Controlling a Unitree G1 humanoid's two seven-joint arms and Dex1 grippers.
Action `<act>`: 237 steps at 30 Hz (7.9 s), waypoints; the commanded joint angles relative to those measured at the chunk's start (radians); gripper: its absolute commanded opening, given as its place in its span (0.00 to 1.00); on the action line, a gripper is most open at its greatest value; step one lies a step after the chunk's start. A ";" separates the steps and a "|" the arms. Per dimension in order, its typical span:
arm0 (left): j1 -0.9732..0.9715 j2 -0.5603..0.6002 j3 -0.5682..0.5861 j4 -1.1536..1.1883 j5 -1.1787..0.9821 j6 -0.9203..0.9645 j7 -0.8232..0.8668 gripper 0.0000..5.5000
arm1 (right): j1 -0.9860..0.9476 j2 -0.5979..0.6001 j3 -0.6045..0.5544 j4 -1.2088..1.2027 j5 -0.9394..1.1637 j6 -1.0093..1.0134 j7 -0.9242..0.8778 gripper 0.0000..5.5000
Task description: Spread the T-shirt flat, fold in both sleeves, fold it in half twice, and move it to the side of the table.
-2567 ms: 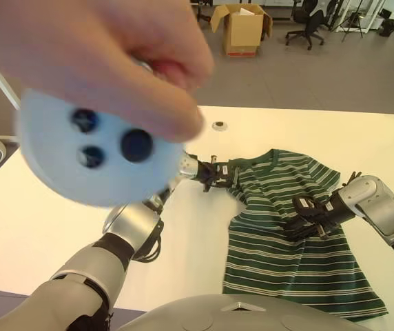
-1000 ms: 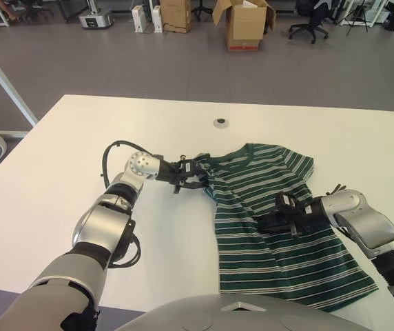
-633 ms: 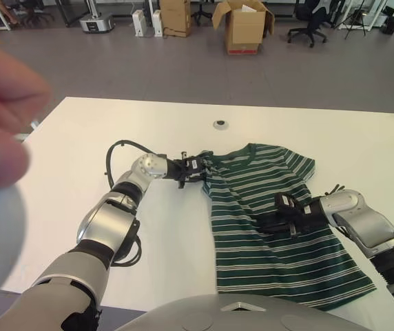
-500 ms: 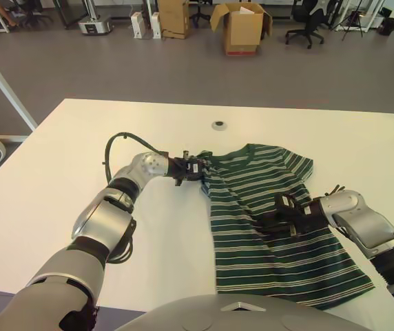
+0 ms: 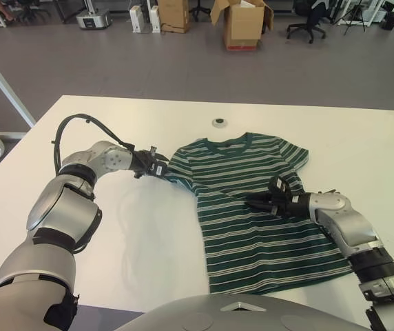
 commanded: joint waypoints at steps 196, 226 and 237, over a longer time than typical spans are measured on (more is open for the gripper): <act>0.670 -0.478 0.786 -1.369 -1.212 1.158 0.191 0.19 | -0.155 0.205 -0.458 0.084 0.217 0.141 -0.539 0.00; 0.781 -0.020 0.508 -1.243 -0.722 0.816 -0.182 0.19 | -0.032 -0.067 -0.311 -0.079 0.004 0.036 -0.374 0.19; 0.892 0.362 0.310 -0.976 -0.509 -0.147 -0.504 0.36 | 0.319 -0.519 -0.144 0.030 -0.280 -1.037 0.185 0.40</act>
